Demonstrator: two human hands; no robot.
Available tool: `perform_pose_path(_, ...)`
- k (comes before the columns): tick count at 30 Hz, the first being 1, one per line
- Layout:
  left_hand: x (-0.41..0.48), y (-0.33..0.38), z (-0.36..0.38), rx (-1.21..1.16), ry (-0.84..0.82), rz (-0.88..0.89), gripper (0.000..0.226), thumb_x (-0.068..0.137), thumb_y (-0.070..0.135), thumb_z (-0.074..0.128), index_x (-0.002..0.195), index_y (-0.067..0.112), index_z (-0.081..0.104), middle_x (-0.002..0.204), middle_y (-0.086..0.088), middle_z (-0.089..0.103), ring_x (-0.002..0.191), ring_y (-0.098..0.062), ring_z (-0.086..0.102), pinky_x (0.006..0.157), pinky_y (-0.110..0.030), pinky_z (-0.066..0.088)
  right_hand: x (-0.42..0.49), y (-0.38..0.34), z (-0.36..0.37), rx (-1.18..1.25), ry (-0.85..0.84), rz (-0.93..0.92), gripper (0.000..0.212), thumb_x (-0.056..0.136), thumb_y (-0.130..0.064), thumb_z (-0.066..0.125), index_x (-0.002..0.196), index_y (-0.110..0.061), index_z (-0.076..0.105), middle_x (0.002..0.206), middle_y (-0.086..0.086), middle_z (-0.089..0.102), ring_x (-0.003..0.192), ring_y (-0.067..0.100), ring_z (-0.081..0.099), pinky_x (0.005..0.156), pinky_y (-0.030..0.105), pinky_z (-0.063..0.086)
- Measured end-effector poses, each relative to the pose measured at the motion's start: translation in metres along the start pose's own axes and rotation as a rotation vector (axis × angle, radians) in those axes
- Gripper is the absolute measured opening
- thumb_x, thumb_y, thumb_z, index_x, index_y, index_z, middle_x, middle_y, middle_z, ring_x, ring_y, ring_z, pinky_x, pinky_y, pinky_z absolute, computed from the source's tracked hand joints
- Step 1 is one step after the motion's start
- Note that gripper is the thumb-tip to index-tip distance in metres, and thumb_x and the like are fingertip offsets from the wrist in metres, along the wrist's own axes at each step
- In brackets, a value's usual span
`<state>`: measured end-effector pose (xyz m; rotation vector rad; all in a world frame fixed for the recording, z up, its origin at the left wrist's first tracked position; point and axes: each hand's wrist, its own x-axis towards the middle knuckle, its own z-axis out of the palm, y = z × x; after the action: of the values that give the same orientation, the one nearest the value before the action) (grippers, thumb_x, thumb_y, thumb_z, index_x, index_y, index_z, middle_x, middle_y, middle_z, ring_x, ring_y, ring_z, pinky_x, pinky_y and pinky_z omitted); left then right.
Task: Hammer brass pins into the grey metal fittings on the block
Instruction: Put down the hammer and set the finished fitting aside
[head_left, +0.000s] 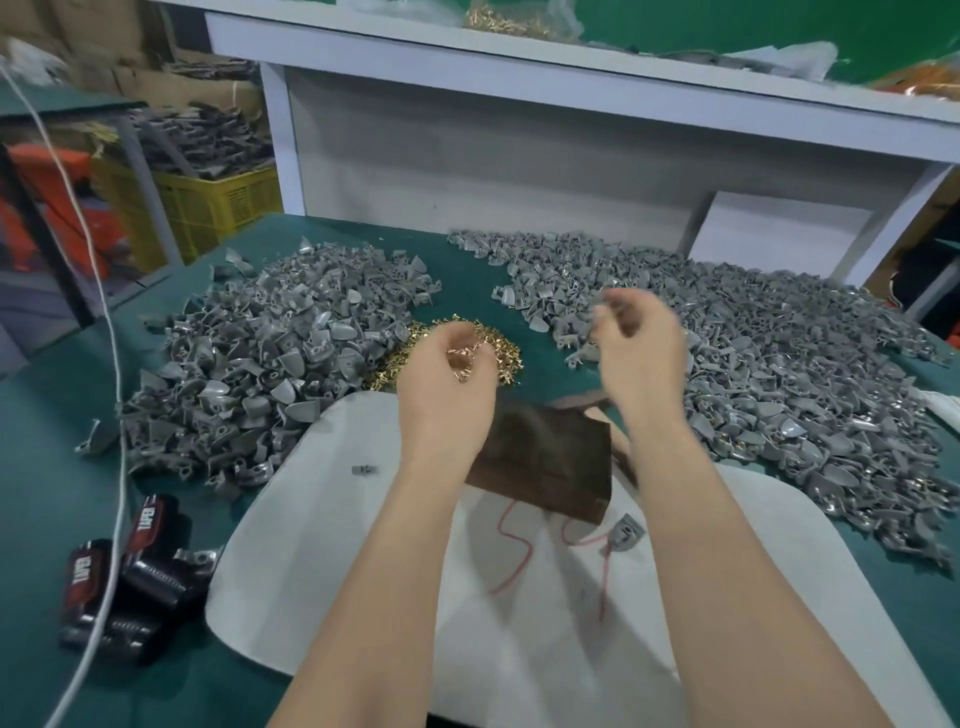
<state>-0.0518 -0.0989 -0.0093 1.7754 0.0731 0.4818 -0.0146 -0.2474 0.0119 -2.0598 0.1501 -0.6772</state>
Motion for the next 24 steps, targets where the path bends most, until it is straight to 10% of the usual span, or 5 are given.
perform_pose_path(4, 0.008, 0.000, -0.012, -0.420, 0.366, -0.163, 0.019, 0.093, 0.009, 0.051, 0.101, 0.025, 0.059, 0.102, 0.008, 0.062, 0.092, 0.000, 0.058, 0.078, -0.010, 0.044, 0.029, -0.010, 0.024, -0.404, -0.066, 0.160, 0.070, 0.092, -0.033, 0.055, 0.149, -0.036, 0.013, 0.155, 0.019, 0.010, 0.139, 0.037, 0.025, 0.111, 0.054, 0.027)
perform_pose_path(9, 0.019, -0.010, -0.023, -0.673, 0.622, -0.283, 0.021, 0.092, 0.002, 0.044, 0.103, 0.018, 0.053, 0.089, 0.011, 0.054, 0.079, -0.001, 0.052, 0.069, -0.010, 0.042, -0.016, -0.053, 0.113, -0.327, -0.661, -0.388, 0.033, 0.088, -0.025, 0.061, 0.121, -0.026, 0.061, 0.109, -0.002, 0.066, 0.082, 0.007, 0.056, 0.077, 0.020, 0.040)
perform_pose_path(13, 0.023, -0.014, -0.028, -0.675, 0.699, -0.305, 0.022, 0.093, 0.002, 0.042, 0.104, 0.018, 0.051, 0.089, 0.009, 0.051, 0.076, 0.000, 0.052, 0.064, -0.009, 0.042, -0.039, -0.059, 0.159, -0.463, -0.866, -0.499, 0.021, 0.091, -0.019, 0.050, 0.101, -0.015, 0.068, 0.112, 0.008, 0.065, 0.101, 0.027, 0.058, 0.083, 0.033, 0.047)
perform_pose_path(19, 0.025, -0.015, -0.025, -0.657, 0.611, -0.333, 0.024, 0.092, 0.003, 0.045, 0.106, 0.022, 0.050, 0.110, 0.002, 0.055, 0.090, -0.006, 0.052, 0.068, -0.009, 0.042, -0.029, -0.060, 0.141, -0.258, -0.680, -0.335, 0.016, 0.089, -0.009, 0.054, 0.093, -0.010, 0.069, 0.100, 0.005, 0.069, 0.089, 0.019, 0.061, 0.076, 0.027, 0.046)
perform_pose_path(24, 0.018, -0.009, -0.015, -0.382, 0.173, -0.128, 0.028, 0.093, 0.001, 0.051, 0.114, 0.018, 0.059, 0.117, 0.000, 0.061, 0.095, 0.000, 0.056, 0.081, -0.009, 0.044, -0.004, -0.059, 0.066, 0.101, -0.694, -0.066, 0.017, 0.086, -0.007, 0.061, 0.074, -0.018, 0.065, 0.066, 0.000, 0.062, 0.062, 0.012, 0.055, 0.063, 0.026, 0.047)
